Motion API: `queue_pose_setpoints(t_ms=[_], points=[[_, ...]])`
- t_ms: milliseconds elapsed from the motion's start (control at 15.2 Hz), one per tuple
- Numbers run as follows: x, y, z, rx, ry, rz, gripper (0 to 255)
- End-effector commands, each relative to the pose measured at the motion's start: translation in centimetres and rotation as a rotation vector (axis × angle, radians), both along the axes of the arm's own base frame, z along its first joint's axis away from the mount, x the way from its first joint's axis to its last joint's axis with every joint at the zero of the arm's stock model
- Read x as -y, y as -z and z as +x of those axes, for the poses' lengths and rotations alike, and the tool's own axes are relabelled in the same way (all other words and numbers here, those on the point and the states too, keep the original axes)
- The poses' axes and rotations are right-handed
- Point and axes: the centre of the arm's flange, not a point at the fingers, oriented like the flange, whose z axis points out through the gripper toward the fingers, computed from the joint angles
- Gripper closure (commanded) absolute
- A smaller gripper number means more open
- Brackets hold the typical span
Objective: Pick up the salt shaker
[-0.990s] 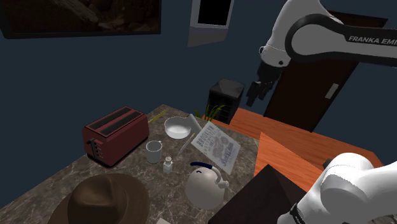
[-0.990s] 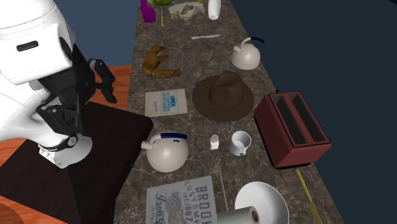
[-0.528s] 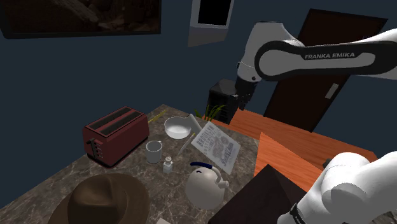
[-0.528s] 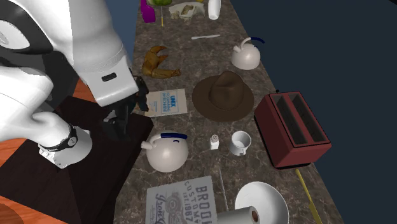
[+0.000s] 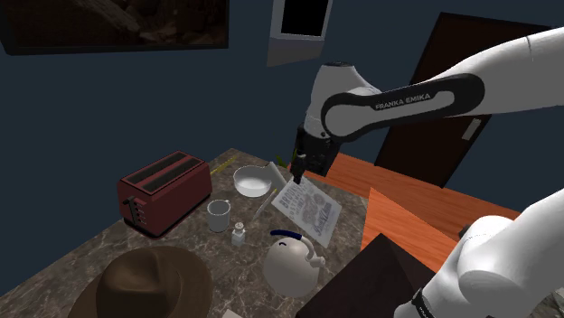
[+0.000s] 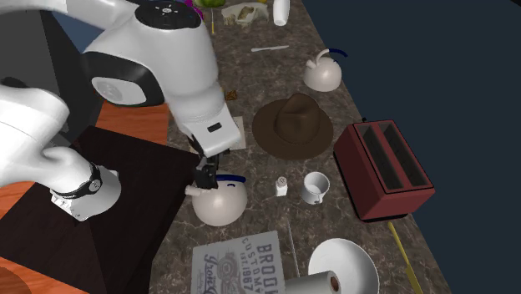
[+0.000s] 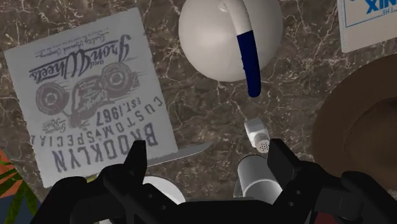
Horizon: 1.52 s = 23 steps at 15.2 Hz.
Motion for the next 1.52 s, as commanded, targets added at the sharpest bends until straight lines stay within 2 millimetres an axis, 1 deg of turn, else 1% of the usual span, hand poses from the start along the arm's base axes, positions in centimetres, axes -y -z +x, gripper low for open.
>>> queue_pose_setpoints(t_ms=[0,594,1188,1320,1452], points=[[-1.1,2.1,1.3,-0.004,-0.007,0.004,0],[-6.4,11.0,7.1,-0.032,-0.039,0.021,0],[-12.1,20.1,12.4,-0.059,-0.070,0.038,0],[-13.4,22.1,13.6,-0.065,-0.077,0.042,0],[-13.8,23.1,13.9,-0.067,-0.079,0.043,0]])
